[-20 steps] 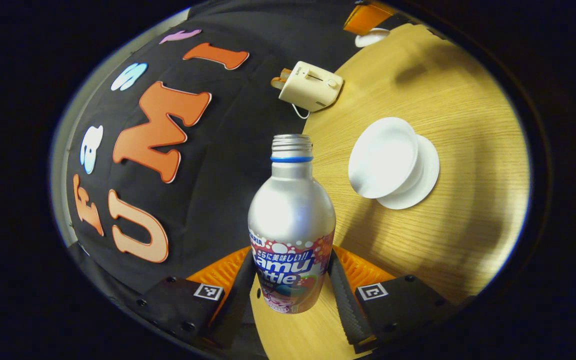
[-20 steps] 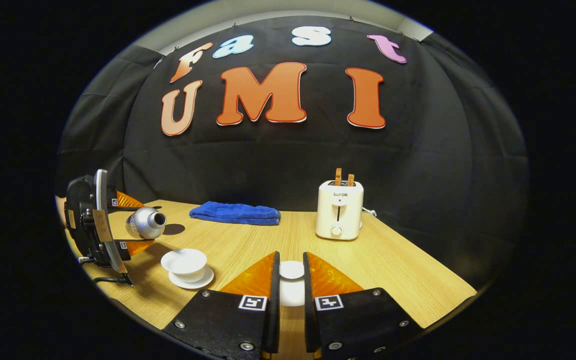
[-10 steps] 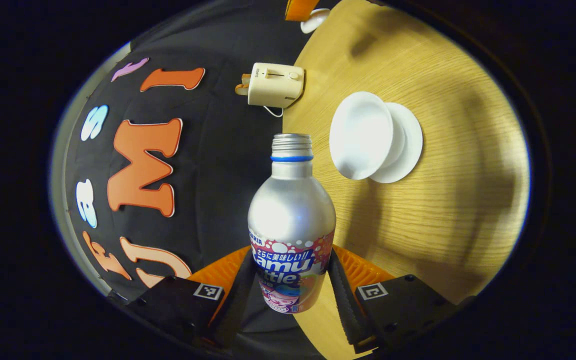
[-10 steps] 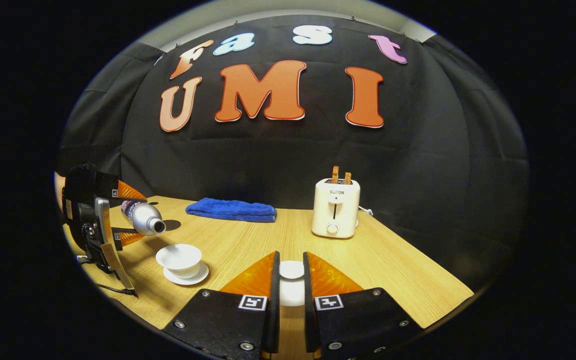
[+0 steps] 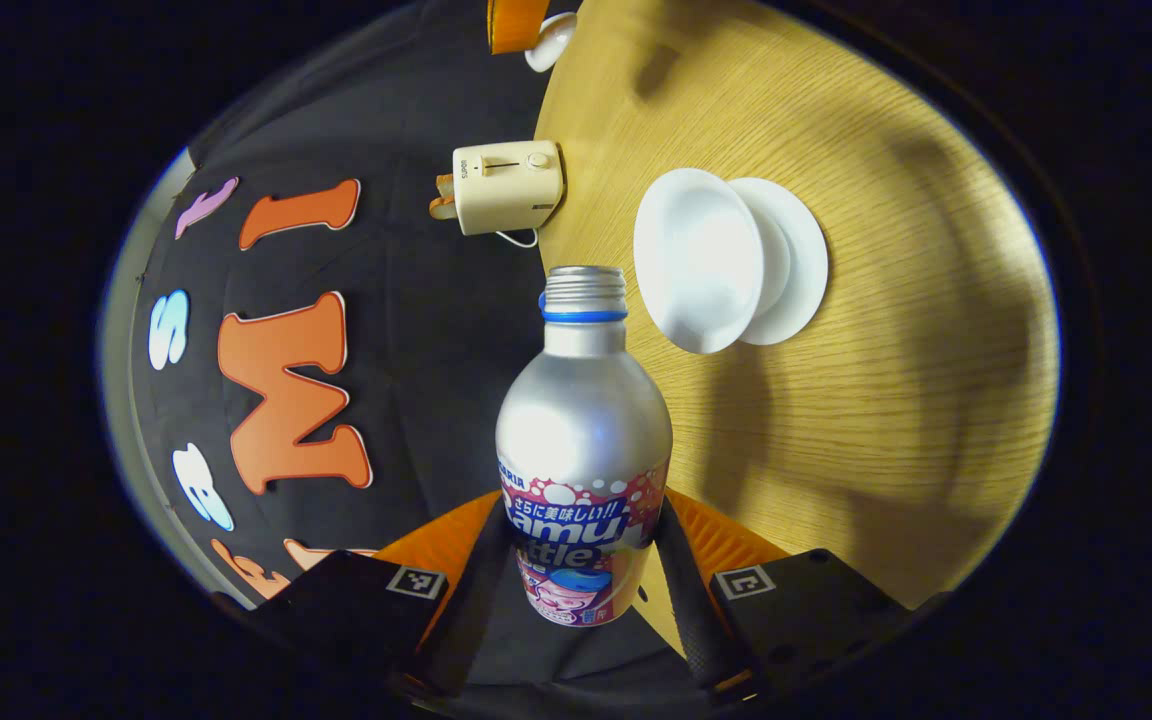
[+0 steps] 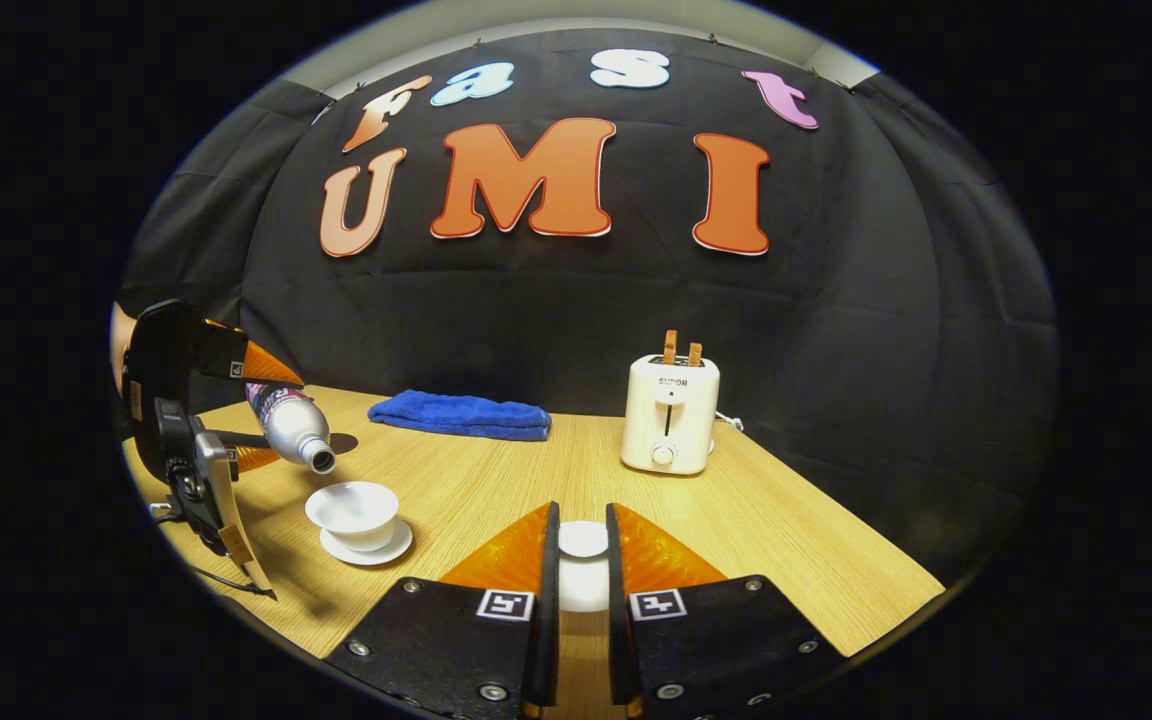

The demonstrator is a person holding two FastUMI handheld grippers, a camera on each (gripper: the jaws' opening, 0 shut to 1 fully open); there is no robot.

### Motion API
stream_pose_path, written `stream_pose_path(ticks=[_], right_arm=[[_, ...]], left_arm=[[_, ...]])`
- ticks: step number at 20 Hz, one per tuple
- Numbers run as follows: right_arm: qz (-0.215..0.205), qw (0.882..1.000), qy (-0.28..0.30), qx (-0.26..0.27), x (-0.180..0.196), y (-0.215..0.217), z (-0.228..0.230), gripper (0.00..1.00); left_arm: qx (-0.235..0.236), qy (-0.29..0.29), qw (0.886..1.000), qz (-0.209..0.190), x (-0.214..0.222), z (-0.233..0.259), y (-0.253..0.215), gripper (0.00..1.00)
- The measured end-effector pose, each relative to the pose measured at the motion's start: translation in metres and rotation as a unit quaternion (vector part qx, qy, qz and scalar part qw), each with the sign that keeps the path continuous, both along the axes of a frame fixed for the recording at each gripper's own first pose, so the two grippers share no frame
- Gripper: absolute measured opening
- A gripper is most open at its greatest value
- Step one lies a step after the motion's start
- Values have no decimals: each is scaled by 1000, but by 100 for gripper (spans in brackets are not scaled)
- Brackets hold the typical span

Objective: Open the teacup lid with one hand, grasp the water bottle and pour water into the teacup with the other hand; after pouring, place the water bottle on the coaster and then close the teacup lid.

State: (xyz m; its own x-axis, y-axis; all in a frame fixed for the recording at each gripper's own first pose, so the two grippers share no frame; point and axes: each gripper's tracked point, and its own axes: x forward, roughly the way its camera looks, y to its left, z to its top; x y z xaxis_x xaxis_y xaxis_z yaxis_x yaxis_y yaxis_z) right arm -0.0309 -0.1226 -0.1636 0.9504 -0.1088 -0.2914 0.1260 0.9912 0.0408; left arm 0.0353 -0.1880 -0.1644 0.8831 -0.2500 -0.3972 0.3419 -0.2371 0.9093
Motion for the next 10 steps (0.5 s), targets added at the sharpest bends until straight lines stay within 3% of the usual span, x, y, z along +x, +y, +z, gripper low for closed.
stream_pose_path(ticks=[10], right_arm=[[-3, 1000, 3, 0, -2, -7, -4, 17]], left_arm=[[87, -10, 996, -13, 9, 7, -1, 83]])
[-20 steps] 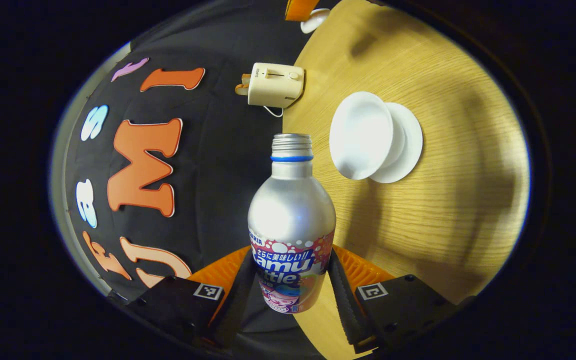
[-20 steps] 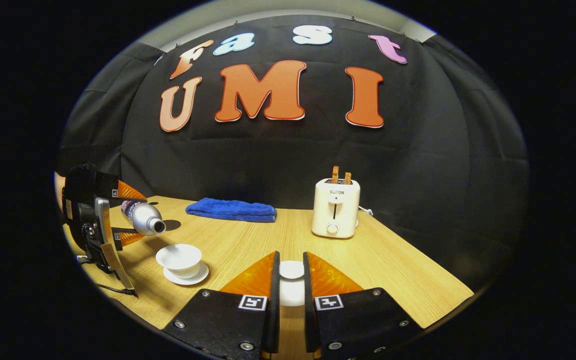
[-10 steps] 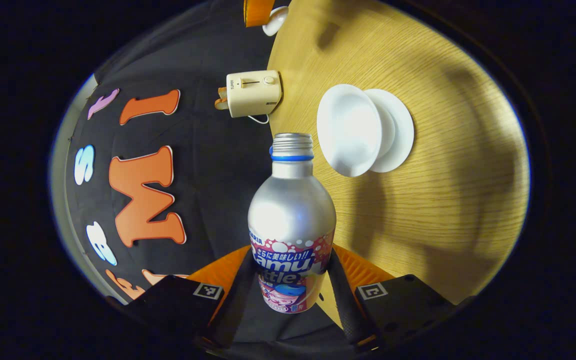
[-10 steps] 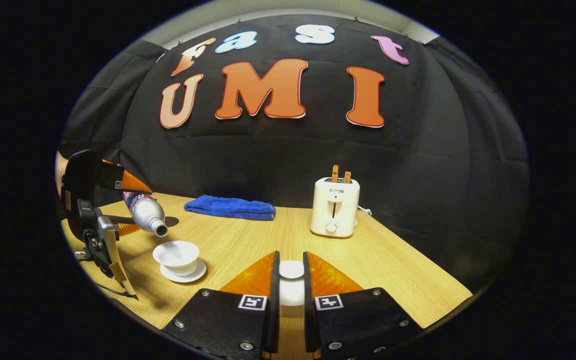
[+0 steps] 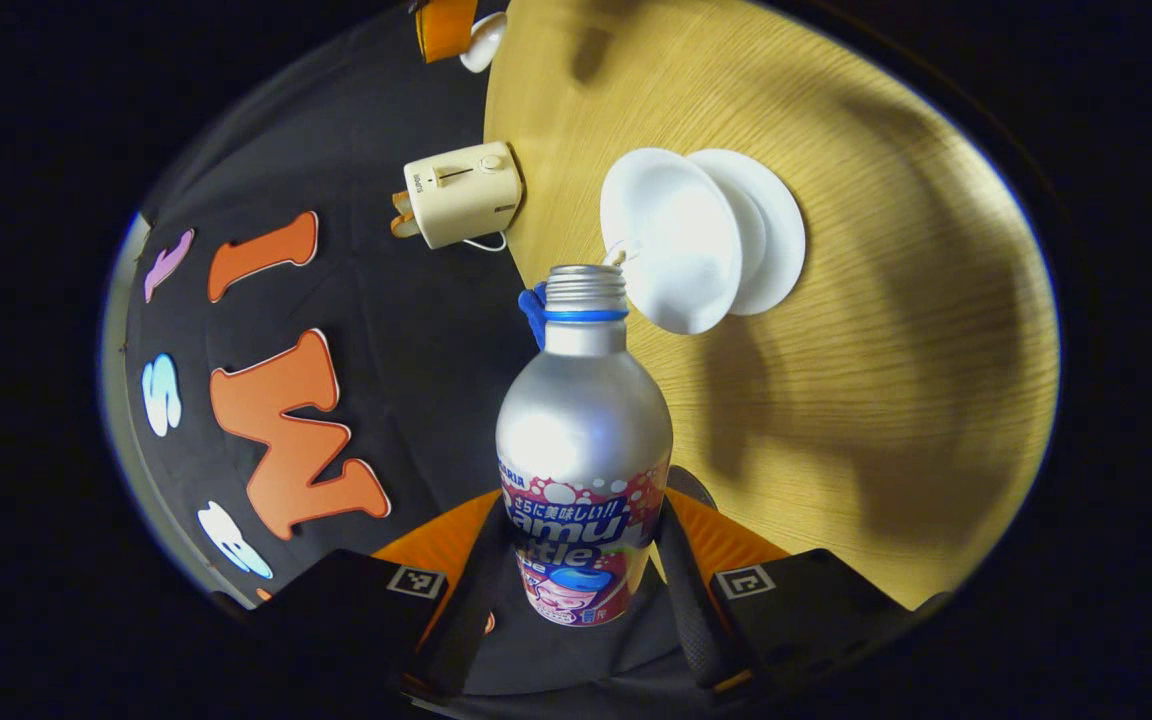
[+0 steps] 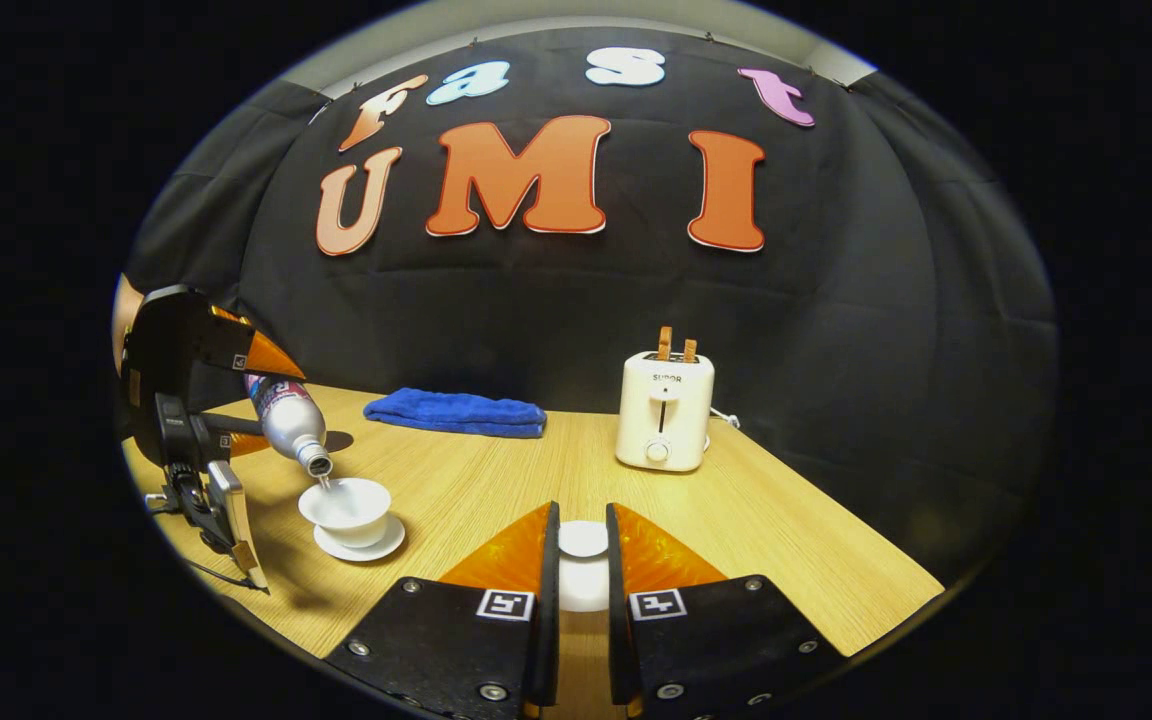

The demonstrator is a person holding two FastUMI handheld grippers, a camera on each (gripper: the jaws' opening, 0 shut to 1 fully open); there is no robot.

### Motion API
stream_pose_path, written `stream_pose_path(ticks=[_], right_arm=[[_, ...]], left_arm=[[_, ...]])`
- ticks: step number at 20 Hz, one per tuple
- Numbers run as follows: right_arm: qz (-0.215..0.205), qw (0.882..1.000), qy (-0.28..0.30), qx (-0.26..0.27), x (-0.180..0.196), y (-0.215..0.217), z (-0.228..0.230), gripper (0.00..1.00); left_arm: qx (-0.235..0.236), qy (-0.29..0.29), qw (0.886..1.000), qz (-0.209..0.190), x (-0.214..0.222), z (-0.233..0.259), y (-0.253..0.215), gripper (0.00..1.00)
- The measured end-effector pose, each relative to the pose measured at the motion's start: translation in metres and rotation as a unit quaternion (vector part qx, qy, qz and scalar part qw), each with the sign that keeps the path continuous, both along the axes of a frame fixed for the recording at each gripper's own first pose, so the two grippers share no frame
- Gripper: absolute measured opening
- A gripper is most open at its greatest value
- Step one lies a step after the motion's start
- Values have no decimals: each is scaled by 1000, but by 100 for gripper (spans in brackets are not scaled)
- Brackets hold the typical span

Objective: Open the teacup lid with one hand, grasp the water bottle and pour water into the teacup with the other hand; after pouring, place the water bottle on the coaster and then close the teacup lid.

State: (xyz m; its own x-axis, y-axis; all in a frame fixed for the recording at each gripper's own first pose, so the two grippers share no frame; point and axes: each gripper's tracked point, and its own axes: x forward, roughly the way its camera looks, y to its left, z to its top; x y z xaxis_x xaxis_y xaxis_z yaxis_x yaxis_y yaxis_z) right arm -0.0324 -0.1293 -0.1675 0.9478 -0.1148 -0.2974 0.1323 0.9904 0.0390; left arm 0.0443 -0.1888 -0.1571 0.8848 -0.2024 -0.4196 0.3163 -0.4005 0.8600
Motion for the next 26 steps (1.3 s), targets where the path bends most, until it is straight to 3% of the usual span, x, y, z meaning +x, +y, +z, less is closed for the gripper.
stream_pose_path(ticks=[2, 7, 10, 17, 19, 20, 22, 26], right_arm=[[0, 1000, 1, -1, 1, 0, -1, 21], [2, 1000, 0, -3, 2, 1, -1, 21], [3, 1000, 0, -4, 2, 2, -1, 21], [-2, 1000, -2, 3, 1, -1, 0, 21], [-3, 1000, -2, 4, 3, 0, -1, 20], [-2, 1000, 1, 3, 2, 0, -3, 17], [-2, 1000, 3, 0, 2, -1, -4, 21], [-2, 1000, -1, 0, 1, -1, -1, 21]], left_arm=[[11, -1, 1000, 2, 2, 2, 0, 80], [46, -6, 999, -1, 1, 9, 3, 80], [59, -15, 998, -3, 3, 18, 2, 86], [99, -30, 994, -20, 2, 30, -2, 85], [108, -30, 994, -19, 3, 31, -2, 80], [113, -31, 993, -20, 2, 32, -3, 83], [124, -36, 991, -23, 0, 35, -4, 86], [143, -46, 988, -25, 4, 46, -9, 83]])
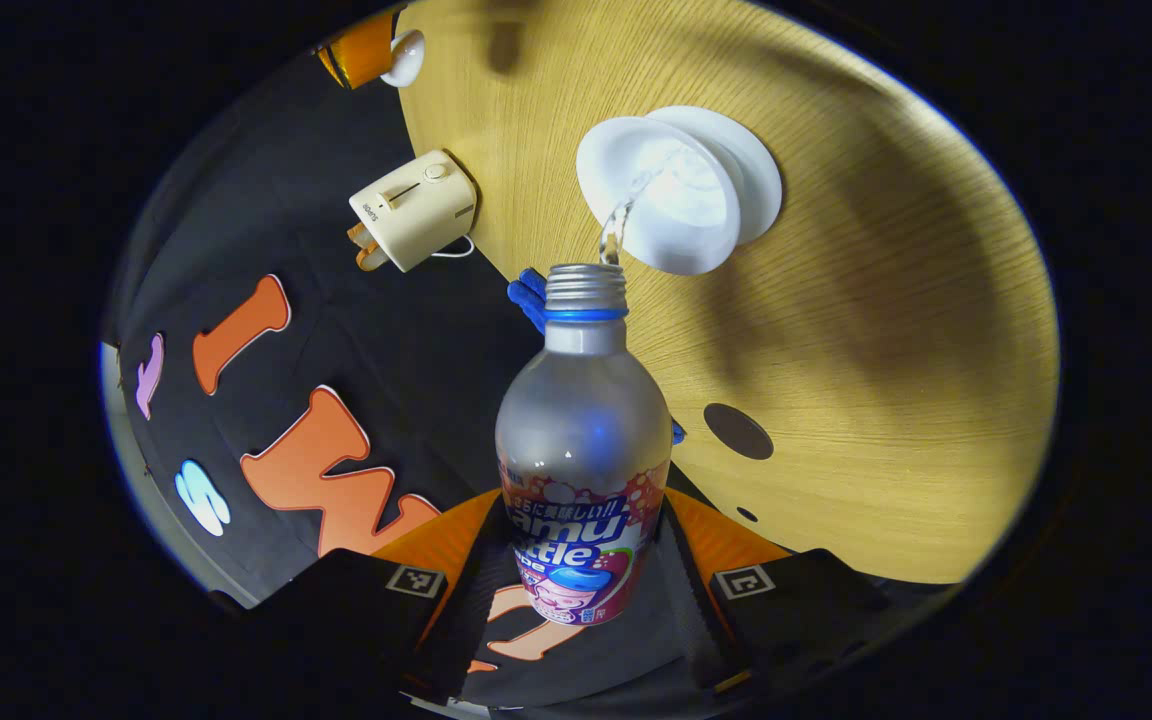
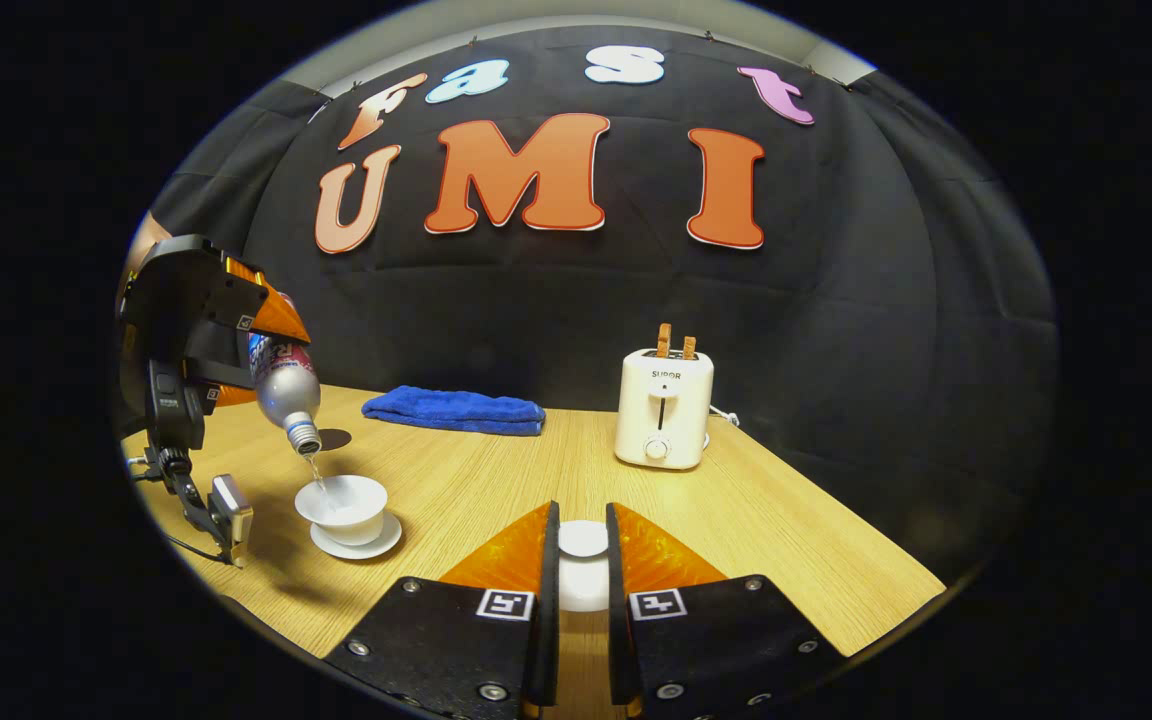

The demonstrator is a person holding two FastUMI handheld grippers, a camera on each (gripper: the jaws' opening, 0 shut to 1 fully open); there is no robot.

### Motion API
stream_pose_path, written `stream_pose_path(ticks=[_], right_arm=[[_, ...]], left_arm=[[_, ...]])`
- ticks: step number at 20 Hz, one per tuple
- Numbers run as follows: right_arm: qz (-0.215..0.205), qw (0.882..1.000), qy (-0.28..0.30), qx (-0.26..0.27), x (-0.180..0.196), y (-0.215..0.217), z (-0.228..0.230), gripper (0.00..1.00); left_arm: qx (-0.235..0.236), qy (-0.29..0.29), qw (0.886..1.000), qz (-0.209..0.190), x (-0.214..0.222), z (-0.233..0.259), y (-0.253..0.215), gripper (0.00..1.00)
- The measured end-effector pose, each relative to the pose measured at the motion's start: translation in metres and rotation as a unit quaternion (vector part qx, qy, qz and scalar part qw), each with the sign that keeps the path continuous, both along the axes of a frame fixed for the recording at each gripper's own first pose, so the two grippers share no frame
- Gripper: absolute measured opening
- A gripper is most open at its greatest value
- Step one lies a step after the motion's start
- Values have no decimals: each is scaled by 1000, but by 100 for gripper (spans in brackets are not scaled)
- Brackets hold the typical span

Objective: Open the teacup lid with one hand, grasp the water bottle and pour water into the teacup with the other hand; after pouring, place the water bottle on the coaster and then close the teacup lid.

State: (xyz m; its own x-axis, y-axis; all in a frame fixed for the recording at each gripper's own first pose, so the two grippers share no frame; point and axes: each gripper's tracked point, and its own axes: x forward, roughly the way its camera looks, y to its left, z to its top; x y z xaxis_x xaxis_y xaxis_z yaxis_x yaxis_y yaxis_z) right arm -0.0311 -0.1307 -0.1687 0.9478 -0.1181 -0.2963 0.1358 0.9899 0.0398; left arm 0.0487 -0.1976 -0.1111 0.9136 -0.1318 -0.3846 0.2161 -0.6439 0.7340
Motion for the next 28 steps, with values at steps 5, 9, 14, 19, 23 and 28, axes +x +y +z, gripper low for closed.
stream_pose_path(ticks=[5, 9, 14, 19, 23, 28], right_arm=[[-2, 1000, -1, 2, -1, -2, 0, 20], [-3, 1000, 0, 3, -1, -3, -2, 21], [-3, 1000, 4, 3, 0, -2, -4, 21], [3, 1000, 3, 10, 4, 6, -2, 21], [7, 1000, 4, 12, 7, 13, 1, 20], [17, 1000, 1, 15, 12, 27, 9, 20]], left_arm=[[18, -10, 1000, -3, -1, 8, -5, 85], [29, -13, 999, -5, 0, 7, -6, 85], [22, -10, 1000, -6, 1, 2, -3, 81], [-29, 5, 1000, -10, 3, -22, -2, 82], [-120, 25, 992, 9, -1, -35, 1, 80], [-234, 53, 969, 59, -8, -52, 13, 82]])
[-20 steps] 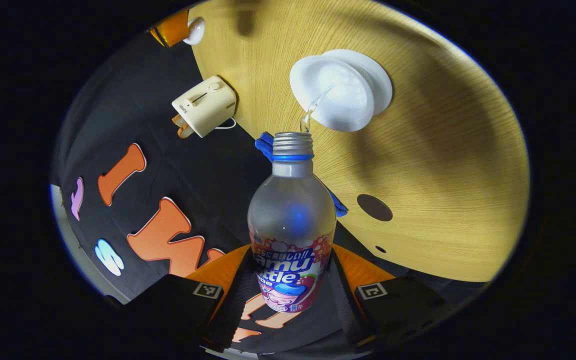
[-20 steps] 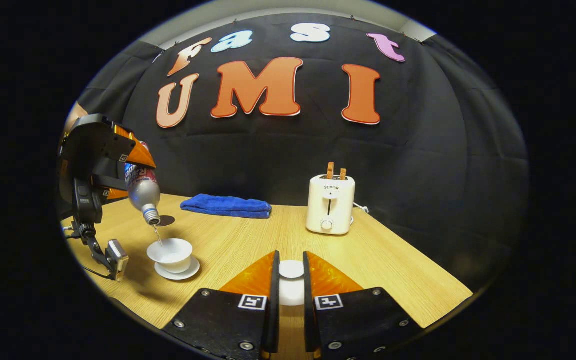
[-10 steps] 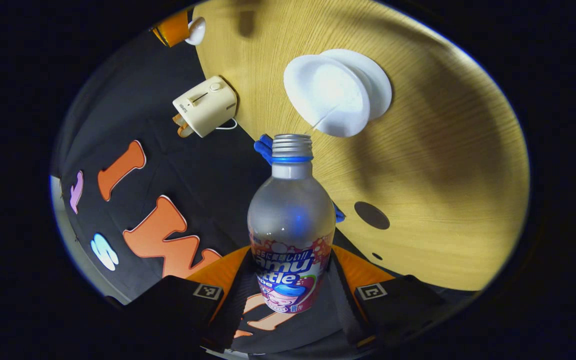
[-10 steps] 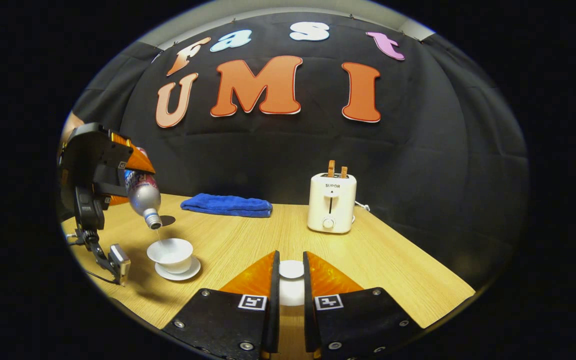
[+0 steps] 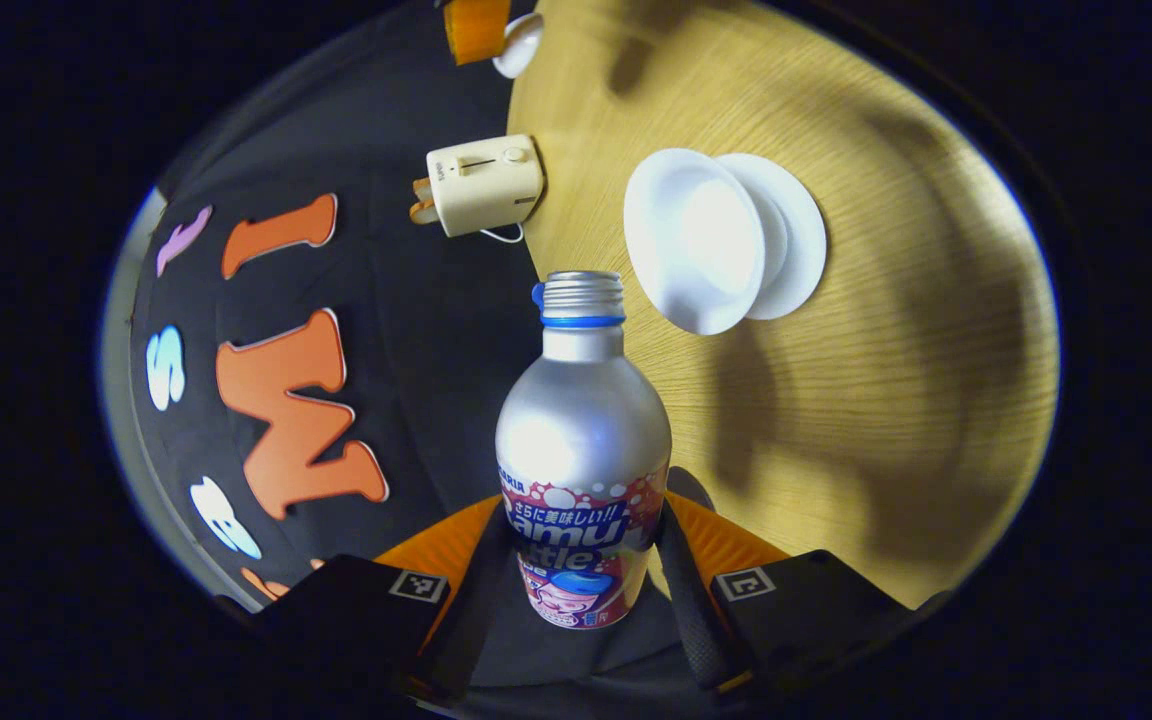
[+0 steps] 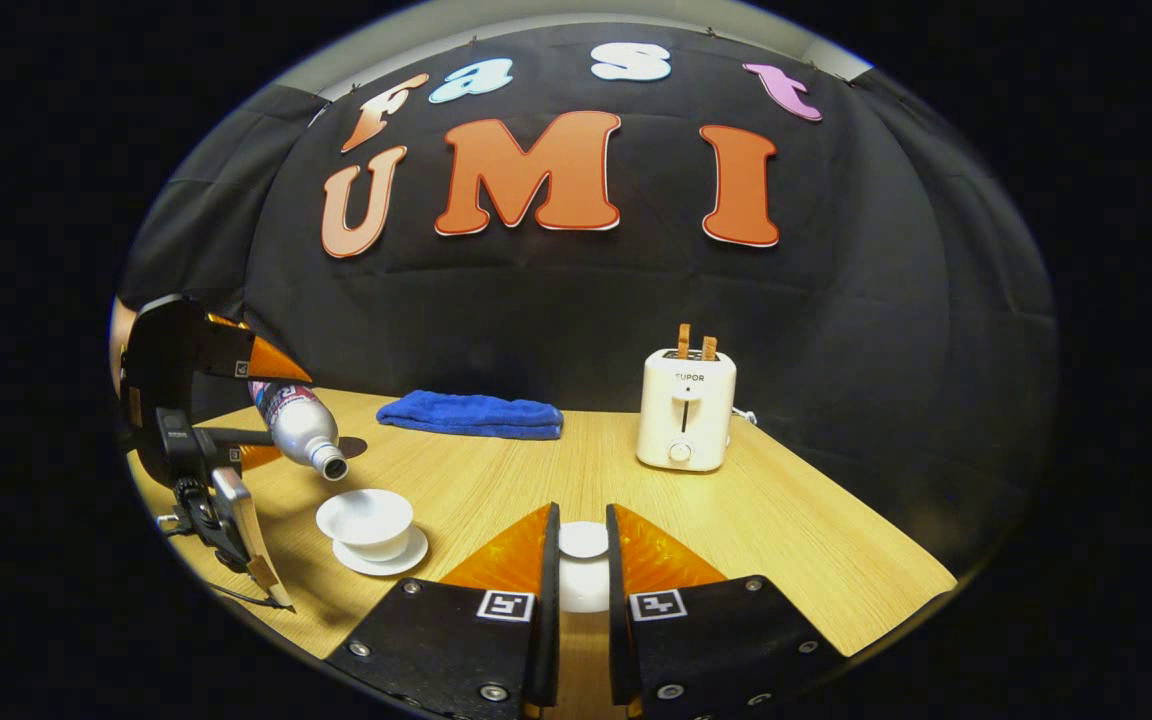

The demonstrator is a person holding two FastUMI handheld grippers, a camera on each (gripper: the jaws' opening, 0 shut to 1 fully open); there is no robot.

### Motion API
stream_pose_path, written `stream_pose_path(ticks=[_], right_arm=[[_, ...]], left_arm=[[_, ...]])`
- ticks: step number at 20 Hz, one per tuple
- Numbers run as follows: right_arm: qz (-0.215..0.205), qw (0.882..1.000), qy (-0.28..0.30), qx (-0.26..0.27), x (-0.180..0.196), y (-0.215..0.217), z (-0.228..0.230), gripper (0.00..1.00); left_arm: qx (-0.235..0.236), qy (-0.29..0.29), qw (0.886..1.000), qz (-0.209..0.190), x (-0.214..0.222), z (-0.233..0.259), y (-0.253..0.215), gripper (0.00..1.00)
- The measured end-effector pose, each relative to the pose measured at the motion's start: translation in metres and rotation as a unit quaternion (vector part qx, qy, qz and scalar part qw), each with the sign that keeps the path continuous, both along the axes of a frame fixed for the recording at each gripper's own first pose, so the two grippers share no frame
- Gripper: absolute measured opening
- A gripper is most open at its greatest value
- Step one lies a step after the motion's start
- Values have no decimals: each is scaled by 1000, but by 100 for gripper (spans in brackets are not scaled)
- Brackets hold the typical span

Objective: Open the teacup lid with one hand, grasp the water bottle and pour water into the teacup with the other hand; after pouring, place the water bottle on the coaster and then close the teacup lid.

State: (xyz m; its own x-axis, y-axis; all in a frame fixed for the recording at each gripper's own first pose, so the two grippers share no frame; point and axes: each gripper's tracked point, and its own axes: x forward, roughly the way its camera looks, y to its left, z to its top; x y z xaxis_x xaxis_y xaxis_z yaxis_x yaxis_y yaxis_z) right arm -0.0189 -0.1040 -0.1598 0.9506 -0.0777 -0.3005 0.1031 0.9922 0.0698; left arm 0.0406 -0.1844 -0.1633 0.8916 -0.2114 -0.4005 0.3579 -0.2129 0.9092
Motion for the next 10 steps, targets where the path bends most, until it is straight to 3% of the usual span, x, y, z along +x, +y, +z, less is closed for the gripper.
stream_pose_path(ticks=[4, 9, 10], right_arm=[[11, 1000, 6, 2, 6, 16, 2, 20], [28, 1000, 1, 0, 14, 39, 11, 21], [33, 999, 1, -3, 16, 45, 13, 20]], left_arm=[[-96, 10, 994, 43, 1, -6, 5, 85], [-196, 10, 977, 83, 0, -4, 24, 78], [-212, 10, 973, 87, 1, -5, 26, 82]])
